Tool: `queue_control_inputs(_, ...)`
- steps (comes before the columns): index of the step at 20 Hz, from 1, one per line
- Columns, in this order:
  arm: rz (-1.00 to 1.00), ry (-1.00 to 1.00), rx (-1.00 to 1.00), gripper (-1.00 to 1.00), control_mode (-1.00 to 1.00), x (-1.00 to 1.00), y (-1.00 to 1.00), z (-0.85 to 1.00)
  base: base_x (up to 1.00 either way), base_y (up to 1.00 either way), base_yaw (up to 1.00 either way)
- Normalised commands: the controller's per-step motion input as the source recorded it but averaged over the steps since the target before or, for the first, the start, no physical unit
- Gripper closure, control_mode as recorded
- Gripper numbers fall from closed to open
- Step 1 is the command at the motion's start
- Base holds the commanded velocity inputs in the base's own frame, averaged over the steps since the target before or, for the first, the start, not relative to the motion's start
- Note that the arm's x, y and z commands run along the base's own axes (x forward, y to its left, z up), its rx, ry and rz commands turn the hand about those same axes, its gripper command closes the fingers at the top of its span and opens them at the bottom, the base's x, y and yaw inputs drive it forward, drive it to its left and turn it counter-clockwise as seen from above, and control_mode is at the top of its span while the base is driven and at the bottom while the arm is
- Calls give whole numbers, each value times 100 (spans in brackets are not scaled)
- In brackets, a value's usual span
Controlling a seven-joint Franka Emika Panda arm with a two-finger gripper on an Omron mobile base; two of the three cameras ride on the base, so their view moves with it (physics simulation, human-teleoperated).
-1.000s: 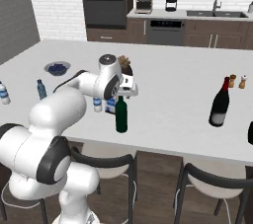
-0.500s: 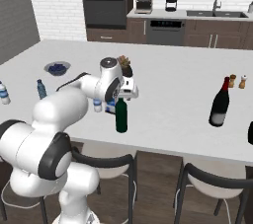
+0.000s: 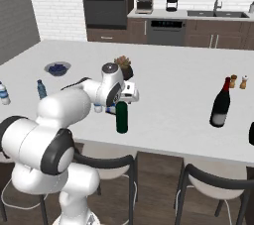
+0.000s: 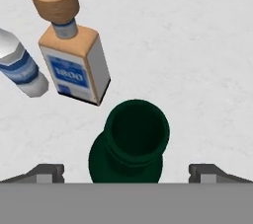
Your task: Move the plastic bottles in the middle to the plastics group, and the glass bottles in the middle to the glass group.
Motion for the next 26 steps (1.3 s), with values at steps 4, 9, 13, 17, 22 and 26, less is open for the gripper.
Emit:
queue_control_inputs(4, 0, 0, 0, -100, -100, 13, 0, 0, 0, 0, 0)
queue_control_inputs(9, 0, 0, 0, -100, -100, 5, 0, -3, 0, 0, 0)
queue_control_inputs(13, 0, 0, 0, -100, -100, 0, 0, -14, 0, 0, 0)
queue_control_inputs(17, 0, 0, 0, -100, -100, 5, 0, -18, 0, 0, 0)
queue_control_inputs(22, 0, 0, 0, -100, -100, 11, 0, -13, 0, 0, 0)
queue_control_inputs(26, 0, 0, 0, -100, -100, 7, -3, -8, 0, 0, 0)
